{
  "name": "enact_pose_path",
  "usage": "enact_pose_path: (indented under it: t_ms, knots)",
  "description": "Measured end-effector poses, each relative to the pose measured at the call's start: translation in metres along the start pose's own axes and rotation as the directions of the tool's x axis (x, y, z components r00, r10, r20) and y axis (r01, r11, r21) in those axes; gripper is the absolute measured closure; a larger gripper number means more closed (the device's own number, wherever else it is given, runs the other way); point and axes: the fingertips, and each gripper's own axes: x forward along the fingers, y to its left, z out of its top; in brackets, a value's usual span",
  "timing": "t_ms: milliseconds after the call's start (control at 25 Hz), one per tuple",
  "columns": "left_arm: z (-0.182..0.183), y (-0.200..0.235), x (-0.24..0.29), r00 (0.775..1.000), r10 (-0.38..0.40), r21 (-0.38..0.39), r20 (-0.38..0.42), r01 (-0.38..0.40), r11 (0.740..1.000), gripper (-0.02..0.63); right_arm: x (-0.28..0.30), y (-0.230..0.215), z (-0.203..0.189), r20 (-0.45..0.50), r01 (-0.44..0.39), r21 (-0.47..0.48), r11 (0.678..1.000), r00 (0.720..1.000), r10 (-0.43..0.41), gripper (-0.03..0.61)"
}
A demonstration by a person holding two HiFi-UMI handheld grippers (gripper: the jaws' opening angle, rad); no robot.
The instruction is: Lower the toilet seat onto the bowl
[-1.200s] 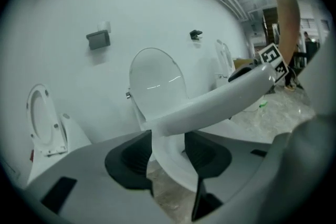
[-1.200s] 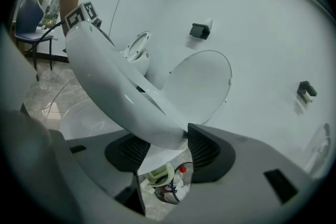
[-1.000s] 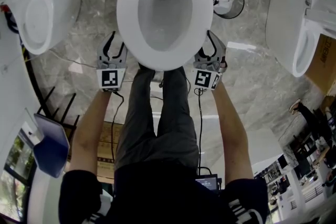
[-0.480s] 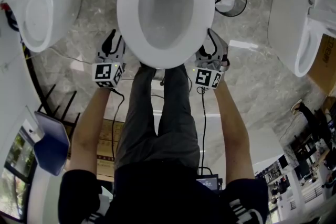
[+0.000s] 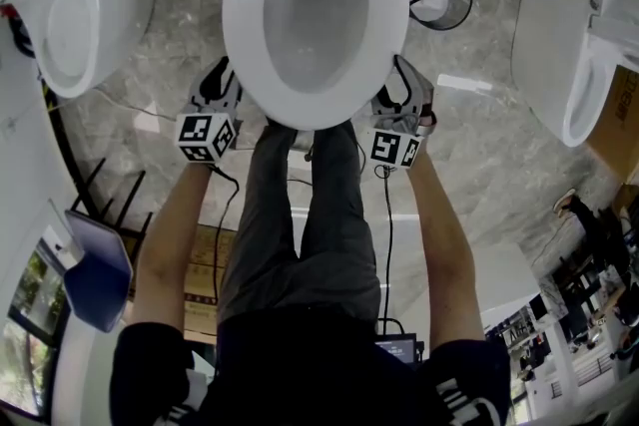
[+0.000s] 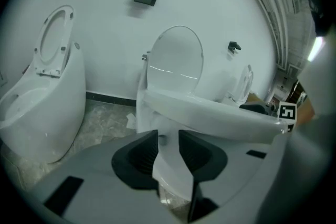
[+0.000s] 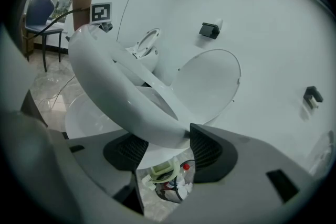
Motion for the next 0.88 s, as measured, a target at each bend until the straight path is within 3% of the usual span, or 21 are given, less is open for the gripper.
enact_pose_path:
  t_ms: [280,640,880]
  knots:
    - [-0.006,-0.003,0.006,0.999,-0.044,-0.098,-0.009,0.043,0.994,0.485,0.001,-0.001,0.001,0.018,0.024,0.048,0.999,1.000,-0.024,0.314]
    - [-0.027,-0.007,0.015,0.993,-0.117,-0.231,-0.024,0.109,0.967,0.497,0.000,0.012,-0.012,0.001,-0.038,-0.089,0.995,0.999,0.038,0.316]
    - [-0.032,-0.003,0.021,0.992,-0.121,-0.222,-0.038,0.110,0.969,0.497,0.001,0.016,-0.016,0.006,-0.057,-0.090,0.994,0.998,0.058,0.310]
